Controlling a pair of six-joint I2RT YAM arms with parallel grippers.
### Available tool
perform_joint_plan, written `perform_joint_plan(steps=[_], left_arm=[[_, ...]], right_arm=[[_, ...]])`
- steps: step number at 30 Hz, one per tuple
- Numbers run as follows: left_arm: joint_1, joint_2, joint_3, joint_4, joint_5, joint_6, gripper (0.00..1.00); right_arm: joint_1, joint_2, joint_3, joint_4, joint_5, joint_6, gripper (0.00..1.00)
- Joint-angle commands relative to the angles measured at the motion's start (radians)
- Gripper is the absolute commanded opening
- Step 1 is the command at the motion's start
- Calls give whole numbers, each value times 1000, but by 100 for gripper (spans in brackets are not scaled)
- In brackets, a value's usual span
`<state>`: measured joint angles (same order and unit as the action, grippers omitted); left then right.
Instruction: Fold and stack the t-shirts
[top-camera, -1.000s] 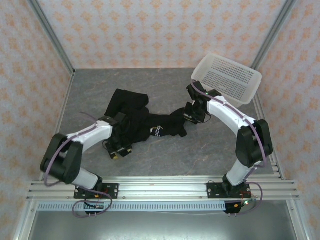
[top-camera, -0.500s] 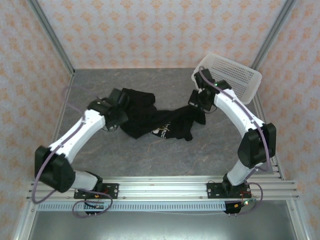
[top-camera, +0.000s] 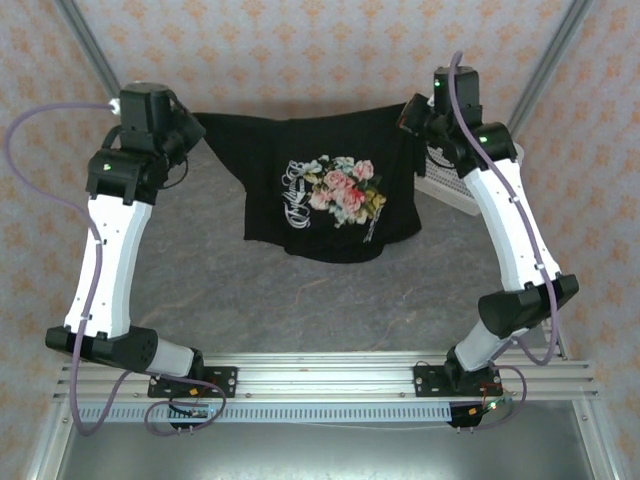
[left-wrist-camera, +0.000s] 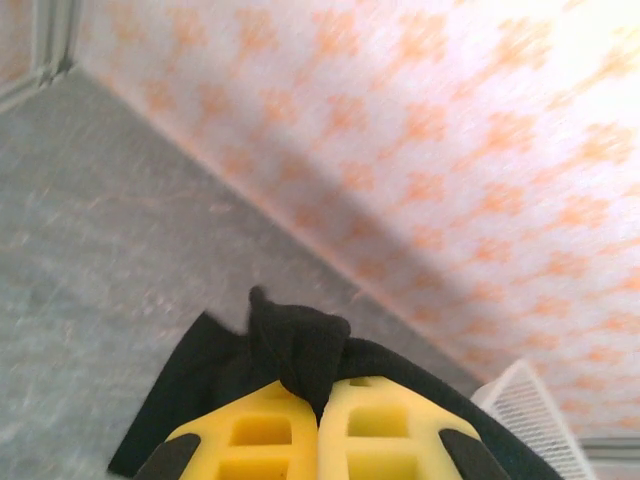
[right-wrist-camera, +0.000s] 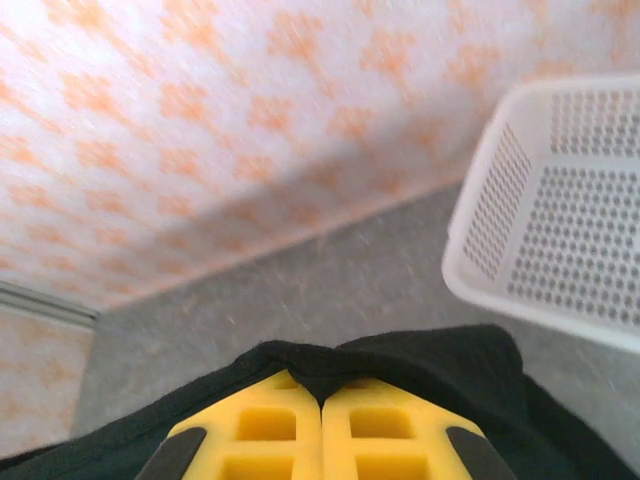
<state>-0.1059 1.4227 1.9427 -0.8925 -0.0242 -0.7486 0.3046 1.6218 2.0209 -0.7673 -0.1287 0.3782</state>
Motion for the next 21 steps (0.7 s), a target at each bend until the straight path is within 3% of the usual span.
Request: perform_joint_plan(steps=[1,5,11,13,17,21], left_arm=[[25,-58,67,28,-67,44,0],[25,-142,-41,13,-41,19,0],[23,-355,-531,-42,27,-65,0],[23,-413,-678,-45,45,-84,0],[23,-463,-900,-23,77,-105,0],[23,-442,-964,-26,88,-100,0]], right_arm=[[-6,-112,7,114,22,-30,0],[24,-236,-146,23,-28,-3,0],[194,-535,-762,-42,-71,129,0],[214,-568,-939,-51,-134,177,0],[211,-402,-1026,-83,-257,95,0],[206,-165,-935,-165,-373,21,33]])
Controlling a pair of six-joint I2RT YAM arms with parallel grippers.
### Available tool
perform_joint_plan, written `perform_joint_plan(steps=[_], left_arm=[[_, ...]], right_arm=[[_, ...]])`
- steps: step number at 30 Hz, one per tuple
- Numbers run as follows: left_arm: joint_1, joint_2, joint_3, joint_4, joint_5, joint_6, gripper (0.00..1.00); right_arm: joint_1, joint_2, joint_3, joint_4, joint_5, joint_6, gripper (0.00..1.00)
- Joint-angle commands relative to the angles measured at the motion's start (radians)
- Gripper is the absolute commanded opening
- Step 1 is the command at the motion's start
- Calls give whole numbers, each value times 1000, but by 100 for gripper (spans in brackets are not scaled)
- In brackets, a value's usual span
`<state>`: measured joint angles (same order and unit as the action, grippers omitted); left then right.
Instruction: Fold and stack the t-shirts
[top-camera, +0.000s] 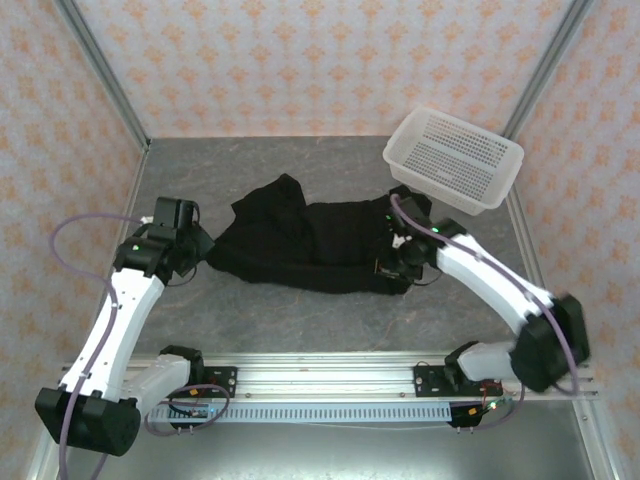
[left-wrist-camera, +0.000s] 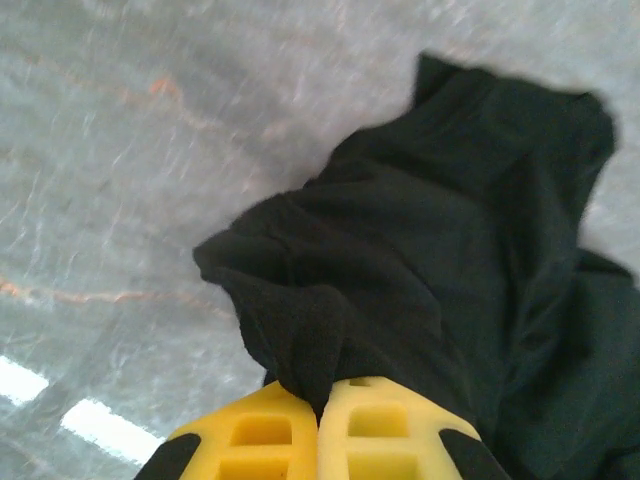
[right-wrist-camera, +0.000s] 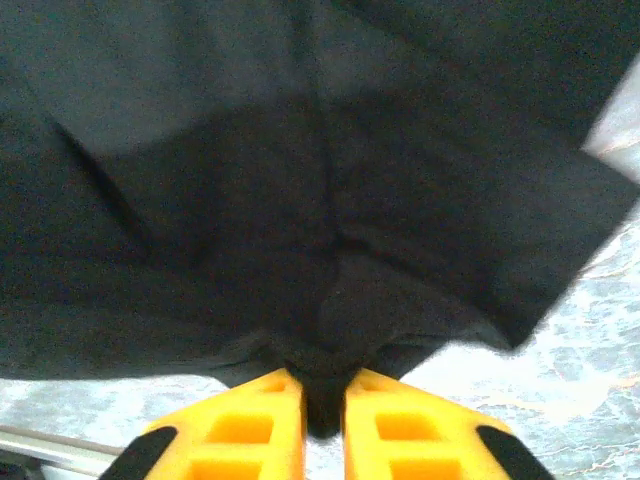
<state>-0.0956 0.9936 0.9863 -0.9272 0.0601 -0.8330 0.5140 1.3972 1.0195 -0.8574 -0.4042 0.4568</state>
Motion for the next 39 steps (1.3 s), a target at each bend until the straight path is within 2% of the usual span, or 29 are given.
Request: perform_joint_plan(steps=[1,3,5,8,11,19,21,24,29,30,35,39], left_arm=[[13,-6,-11,5,3,-11,0],[11,1,-16,0,7,1,0],[11,4,-24,-5,6,5,0],[11,-5,-37,-7,4,0,0],[11,-8,-48,-1,11,-8,0],[11,2,-42,2,26,0,0],[12,0,-40,2,26,3,0],[11,-2,-39,-1,26,8,0],[11,-3,-30,-6,18,16,0],[11,-2,-29,-7,17,18,0],[11,-1,-33,-9,4,15,0],[11,4,-43,6,1,7,0]], right_arm=[[-3,68,70,-81,-71,-48,40],[-12,32,49,-84,24,-9,55],[-45,-20,9,-90,97,34,61],[-123,-83,-88,-84,141,92,61],[-163,-100,-180,-12,97,124,61],[-171,49,-210,155,-12,204,61],[-176,94,-213,181,-14,227,56],[-190,138,-214,208,27,235,43],[-233,137,-209,199,79,234,3],[-235,115,-204,181,96,233,0],[-234,-58,-156,37,179,243,0],[-234,-132,-109,-90,214,249,0]])
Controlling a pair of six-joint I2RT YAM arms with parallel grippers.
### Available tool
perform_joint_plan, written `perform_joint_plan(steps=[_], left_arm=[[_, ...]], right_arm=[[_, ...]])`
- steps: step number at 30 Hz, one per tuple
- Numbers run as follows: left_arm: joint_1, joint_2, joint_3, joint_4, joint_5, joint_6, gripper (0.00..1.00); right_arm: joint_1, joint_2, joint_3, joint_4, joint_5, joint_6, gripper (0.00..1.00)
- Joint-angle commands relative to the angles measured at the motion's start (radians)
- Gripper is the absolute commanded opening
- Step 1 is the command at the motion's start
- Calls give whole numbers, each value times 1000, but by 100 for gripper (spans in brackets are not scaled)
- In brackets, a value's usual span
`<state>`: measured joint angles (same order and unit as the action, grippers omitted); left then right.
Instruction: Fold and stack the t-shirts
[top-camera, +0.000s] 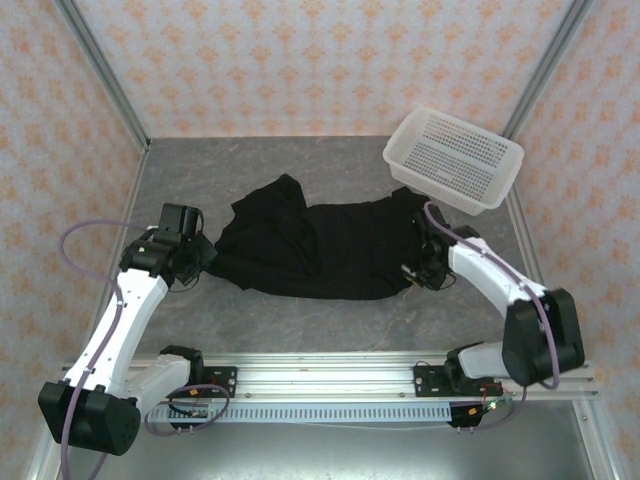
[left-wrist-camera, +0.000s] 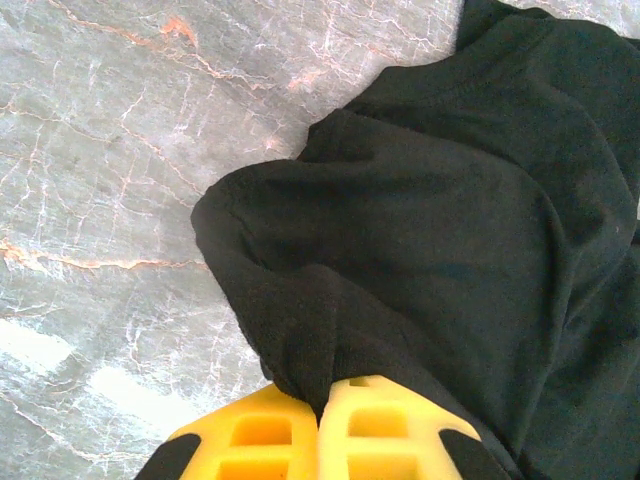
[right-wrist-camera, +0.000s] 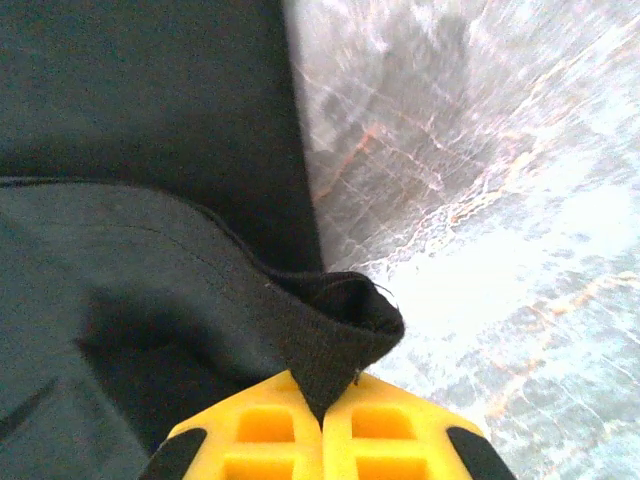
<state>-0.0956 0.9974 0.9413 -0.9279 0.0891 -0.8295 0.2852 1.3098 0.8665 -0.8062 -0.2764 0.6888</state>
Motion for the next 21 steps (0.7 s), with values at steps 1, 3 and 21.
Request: perform_joint_plan(steps=[1,3,21], left_arm=[[11,5,-1,12,-28,1,0],[11,12,2,17,-28,0,0],[11,1,6,-13,-26,16,0]], right_arm=[[-6,-58,51,-177,105,18,0],[-7,-81,56,-240,154,24,0],[-114,-155,-112,-332,118,231,68]])
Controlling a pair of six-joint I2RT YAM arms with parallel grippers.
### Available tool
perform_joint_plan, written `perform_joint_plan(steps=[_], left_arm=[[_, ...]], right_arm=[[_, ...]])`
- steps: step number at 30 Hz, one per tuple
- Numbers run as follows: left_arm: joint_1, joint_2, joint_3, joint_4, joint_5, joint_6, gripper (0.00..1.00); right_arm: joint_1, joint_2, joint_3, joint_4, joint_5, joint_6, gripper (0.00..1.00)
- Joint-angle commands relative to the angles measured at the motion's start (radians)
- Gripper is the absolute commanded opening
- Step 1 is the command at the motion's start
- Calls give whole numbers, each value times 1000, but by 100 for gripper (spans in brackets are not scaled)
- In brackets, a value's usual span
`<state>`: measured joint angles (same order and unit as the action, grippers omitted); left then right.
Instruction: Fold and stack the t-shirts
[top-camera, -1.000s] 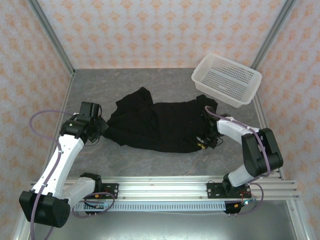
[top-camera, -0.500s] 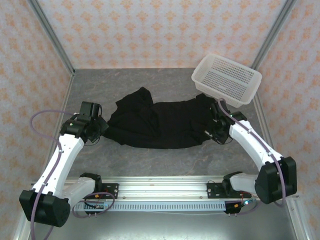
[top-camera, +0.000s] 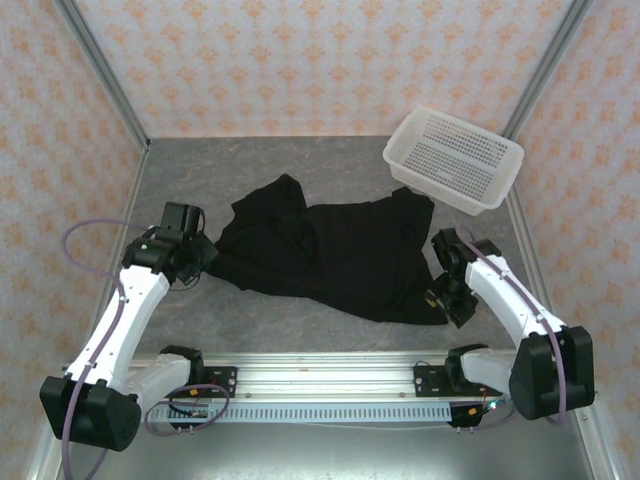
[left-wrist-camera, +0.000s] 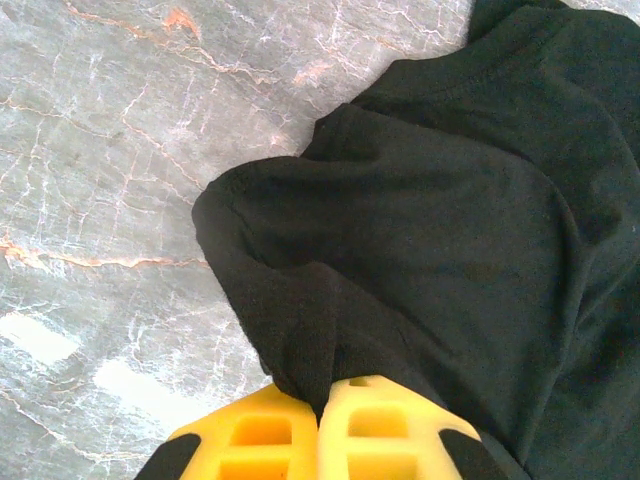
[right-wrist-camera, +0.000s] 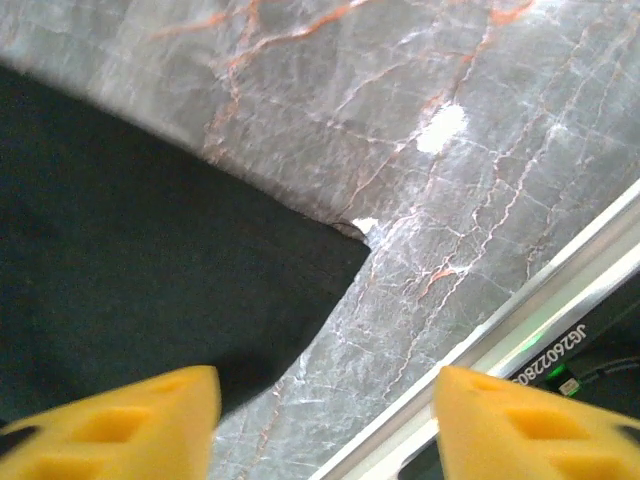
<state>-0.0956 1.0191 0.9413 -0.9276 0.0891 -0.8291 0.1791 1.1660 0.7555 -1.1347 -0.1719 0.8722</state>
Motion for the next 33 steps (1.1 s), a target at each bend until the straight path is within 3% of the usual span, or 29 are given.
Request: perform_joint_plan(steps=[1,5,9,13,18,20,24,28,33], left_arm=[[11,-25,4,-13,-26,15,0],[11,-40,-19,-10,-14,2,0],[11,-55,-40,-1,-6,-13,0],[11,-56,-53,8,3,-15,0],[12,-50,-48,20,9,-10,0],[11,-45,-44,25,8,-10,0],[11,-31,-26,46,-7,-24,0],[11,2,38,62,-42,-43,0],[11,32,93,82,-73,-63,0]], right_arm=[[-7,-24,-14,27,-5,62,71],[-7,-47,-90,132,-83,86,76],[-8,-15,-136,130,-76,64,74],[-20,46,-164,259,-64,58,70],[-36,196,-151,453,-66,23,51],[-37,234,-149,536,-83,14,38],[-33,249,-67,568,-113,-16,1],[-14,189,76,542,-77,-94,0],[-13,307,248,482,-100,-170,0]])
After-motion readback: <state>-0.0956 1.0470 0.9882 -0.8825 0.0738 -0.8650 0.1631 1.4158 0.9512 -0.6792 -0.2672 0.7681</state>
